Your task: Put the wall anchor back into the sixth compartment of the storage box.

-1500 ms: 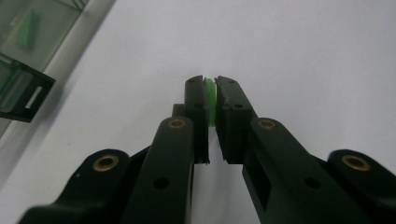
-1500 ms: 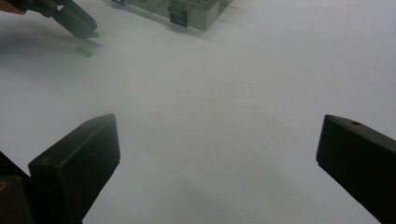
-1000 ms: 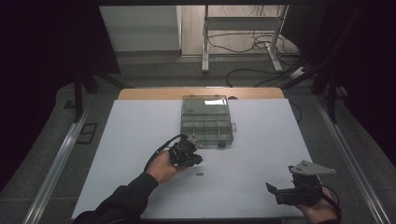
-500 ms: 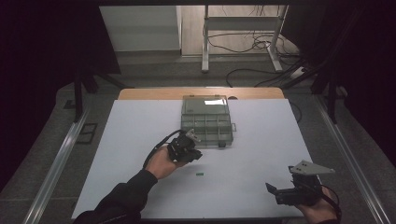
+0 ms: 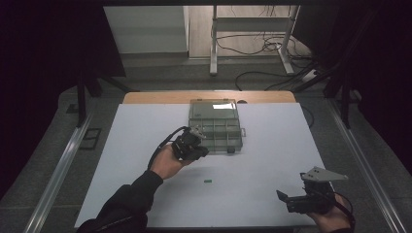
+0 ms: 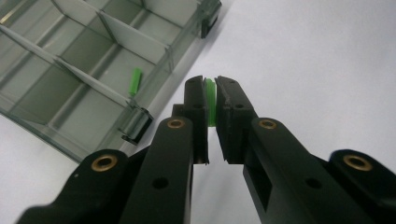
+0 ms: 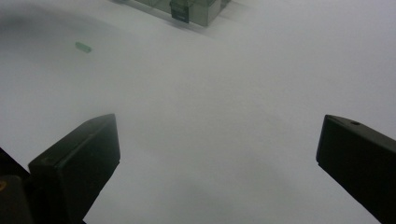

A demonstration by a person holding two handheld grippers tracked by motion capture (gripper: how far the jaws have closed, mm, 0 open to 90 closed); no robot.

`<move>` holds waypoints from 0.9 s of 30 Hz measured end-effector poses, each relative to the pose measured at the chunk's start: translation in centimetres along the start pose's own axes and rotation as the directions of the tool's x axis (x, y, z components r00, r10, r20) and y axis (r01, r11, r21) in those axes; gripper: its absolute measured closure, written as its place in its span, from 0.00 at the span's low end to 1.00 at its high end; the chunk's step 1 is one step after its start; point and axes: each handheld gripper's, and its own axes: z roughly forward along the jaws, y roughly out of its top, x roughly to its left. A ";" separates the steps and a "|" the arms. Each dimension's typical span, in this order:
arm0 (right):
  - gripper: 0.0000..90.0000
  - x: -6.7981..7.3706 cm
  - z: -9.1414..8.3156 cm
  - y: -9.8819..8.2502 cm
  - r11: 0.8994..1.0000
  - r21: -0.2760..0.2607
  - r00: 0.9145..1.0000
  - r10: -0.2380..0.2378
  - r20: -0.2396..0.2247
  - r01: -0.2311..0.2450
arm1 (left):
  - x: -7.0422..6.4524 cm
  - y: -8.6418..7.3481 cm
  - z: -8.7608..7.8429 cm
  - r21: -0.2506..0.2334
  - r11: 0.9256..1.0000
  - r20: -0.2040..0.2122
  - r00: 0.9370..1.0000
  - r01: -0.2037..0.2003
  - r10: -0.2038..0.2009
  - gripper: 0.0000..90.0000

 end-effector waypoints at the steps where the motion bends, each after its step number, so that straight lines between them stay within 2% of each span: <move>1: 0.00 0.0 0.0 0.0 1.000 0.000 1.000 0.001 0.000 -0.001 | 0.1 0.1 0.0 0.000 1.000 -0.002 1.000 -0.003 0.003 0.93; 12: 0.00 0.0 0.0 0.0 1.000 0.005 1.000 0.007 0.000 -0.007 | 1.4 0.8 0.4 -0.012 1.000 -0.018 1.000 0.022 -0.022 0.93; 20: 0.00 -0.1 0.1 0.0 1.000 0.008 1.000 0.006 -0.003 -0.006 | 2.4 1.3 1.2 -0.030 0.998 -0.033 0.998 0.055 -0.056 0.93; 27: 0.00 -0.1 0.1 0.0 1.000 0.013 1.000 0.006 -0.007 -0.006 | 3.2 1.7 1.9 -0.034 0.997 -0.053 0.996 0.065 -0.066 0.93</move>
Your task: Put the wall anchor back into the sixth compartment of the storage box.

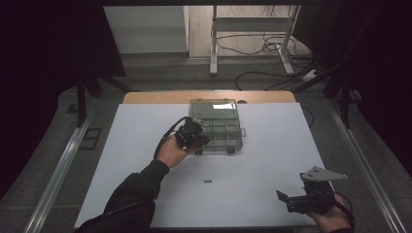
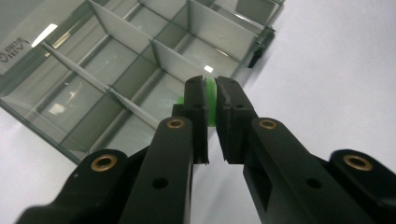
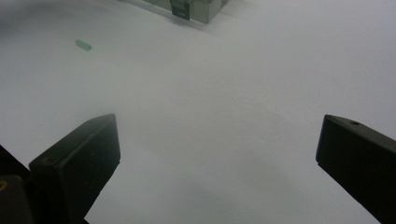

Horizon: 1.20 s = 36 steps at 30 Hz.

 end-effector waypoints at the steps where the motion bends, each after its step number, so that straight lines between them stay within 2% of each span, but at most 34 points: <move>1: 0.00 0.0 0.0 0.0 1.000 0.001 1.000 0.001 0.000 -0.001 | 0.1 0.1 0.1 0.001 1.000 -0.002 1.000 0.002 -0.002 0.93; 13: 0.00 0.0 0.0 0.0 1.000 0.004 1.000 -0.001 -0.003 0.001 | 1.3 0.3 2.0 0.004 0.999 -0.028 0.999 0.032 -0.032 0.93; 15: 0.00 0.0 0.0 0.0 1.000 0.005 1.000 -0.002 -0.004 0.002 | 1.4 0.4 2.3 0.007 0.999 -0.032 0.999 0.038 -0.038 0.90; 22: 0.00 0.0 0.0 0.0 1.000 0.001 1.000 -0.002 -0.003 0.002 | 1.3 0.6 1.8 -0.012 0.999 -0.022 0.999 0.045 -0.045 0.84; 25: 0.00 0.0 0.0 0.0 1.000 0.002 1.000 -0.003 -0.003 0.003 | 1.2 0.6 1.6 -0.020 0.999 -0.015 0.999 0.044 -0.044 0.78; 30: 0.00 0.0 0.0 0.0 1.000 0.001 1.000 -0.004 -0.003 0.004 | 1.1 0.6 1.2 0.008 0.999 0.049 0.998 0.039 -0.039 0.67; 33: 0.00 0.0 0.0 0.0 1.000 0.002 1.000 -0.005 -0.004 0.005 | 1.0 0.4 1.1 0.009 0.999 0.065 0.997 0.038 -0.038 0.61; 36: 0.00 0.0 0.0 0.0 1.000 0.001 1.000 -0.006 -0.003 0.006 | 0.8 0.2 0.9 0.006 0.999 0.059 0.998 0.032 -0.032 0.53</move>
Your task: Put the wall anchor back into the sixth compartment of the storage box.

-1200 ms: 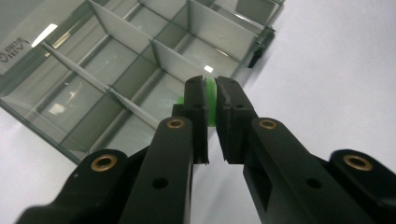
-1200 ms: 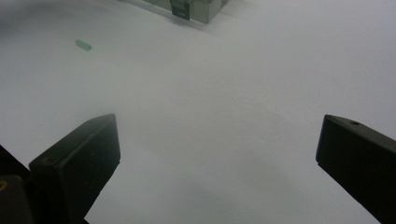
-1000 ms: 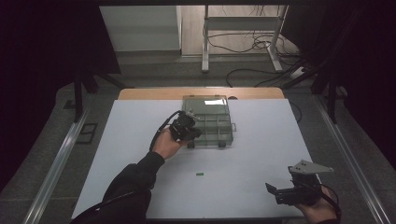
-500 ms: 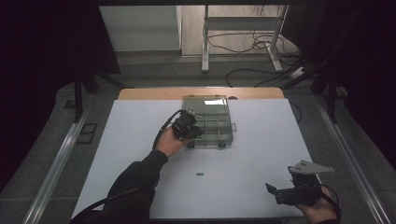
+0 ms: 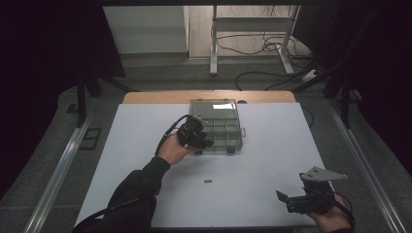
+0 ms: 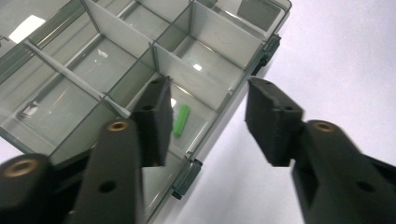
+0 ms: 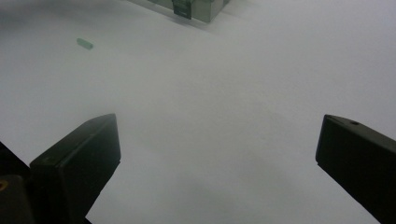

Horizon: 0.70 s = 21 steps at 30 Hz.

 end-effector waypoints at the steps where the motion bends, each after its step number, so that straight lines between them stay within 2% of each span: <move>1: 0.00 0.0 0.0 0.0 1.000 0.000 1.000 0.000 0.000 0.000 | -0.1 0.0 -0.1 -0.003 1.000 -0.001 1.000 -0.001 0.001 0.48; 3: 0.00 0.0 0.0 0.0 1.000 0.002 1.000 0.002 -0.001 -0.002 | -0.2 -0.1 -0.3 -0.011 1.000 0.003 1.000 -0.008 0.008 0.42; 5: 0.00 0.0 0.0 0.0 1.000 0.001 1.000 0.002 -0.001 -0.002 | -0.4 -0.1 -0.5 -0.022 1.000 0.026 1.000 -0.004 0.004 0.34; 11: 0.00 0.0 0.0 0.0 1.000 0.000 1.000 0.000 -0.002 0.000 | -1.1 -0.4 -1.3 -0.032 0.999 0.026 0.999 -0.026 0.027 0.24; 15: 0.00 0.0 0.0 0.0 1.000 -0.001 1.000 -0.002 -0.001 0.002 | -1.3 -0.7 -1.8 -0.052 0.998 0.033 0.999 -0.020 0.022 0.19; 21: 0.00 0.0 0.0 0.0 1.000 -0.002 1.000 -0.001 -0.002 0.001 | -1.8 -1.3 -2.4 -0.053 0.996 0.012 0.997 -0.074 0.075 0.07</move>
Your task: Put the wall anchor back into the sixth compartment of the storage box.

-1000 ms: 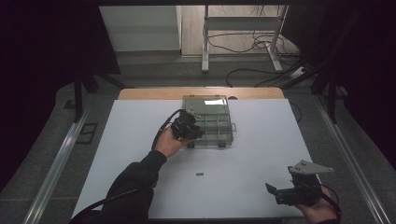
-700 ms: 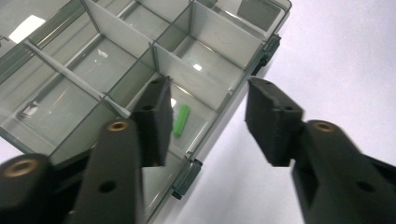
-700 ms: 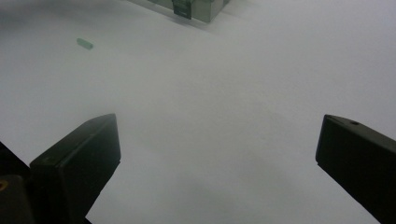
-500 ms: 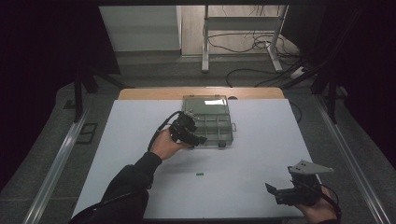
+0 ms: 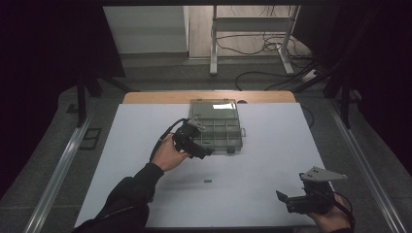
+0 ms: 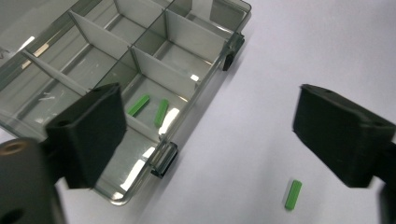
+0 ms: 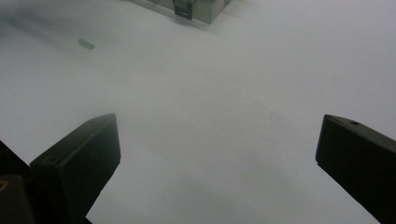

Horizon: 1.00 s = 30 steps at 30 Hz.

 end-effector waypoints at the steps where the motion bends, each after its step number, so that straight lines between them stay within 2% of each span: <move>1: 0.00 0.0 0.0 0.0 1.000 0.000 1.000 0.000 -0.001 0.000 | -0.1 -0.1 -0.1 -0.001 1.000 0.004 1.000 0.002 -0.002 0.05; 11: 0.00 0.0 0.0 0.0 1.000 -0.002 1.000 -0.004 -0.001 0.004 | -1.1 -1.2 -0.7 0.001 1.000 0.011 1.000 0.016 -0.016 0.00; 12: 0.00 0.0 0.0 0.0 1.000 -0.002 1.000 -0.003 -0.001 0.003 | -1.2 -1.3 -0.7 0.010 1.000 0.016 1.000 0.024 -0.024 0.00; 14: 0.00 0.0 0.0 0.0 1.000 -0.002 1.000 -0.005 -0.001 0.005 | -1.4 -1.6 -0.8 0.027 0.998 0.058 0.997 0.058 -0.060 0.01; 17: 0.00 0.0 0.0 0.0 1.000 -0.002 1.000 -0.005 -0.002 0.005 | -1.9 -1.9 -0.9 0.032 0.998 0.084 0.995 0.058 -0.061 0.00; 23: 0.00 0.0 0.0 0.0 1.000 -0.002 1.000 -0.005 -0.004 0.005 | -2.8 -2.7 -1.0 0.018 0.999 0.081 0.996 0.040 -0.042 0.00; 27: 0.00 0.0 0.0 0.0 1.000 -0.003 1.000 -0.005 -0.006 0.005 | -3.3 -3.3 -0.8 0.034 0.998 0.114 0.991 0.062 -0.065 0.02; 30: 0.00 0.0 0.0 0.0 1.000 -0.002 1.000 -0.006 -0.007 0.006 | -3.7 -3.6 -0.4 0.049 0.997 0.119 0.991 0.056 -0.061 0.03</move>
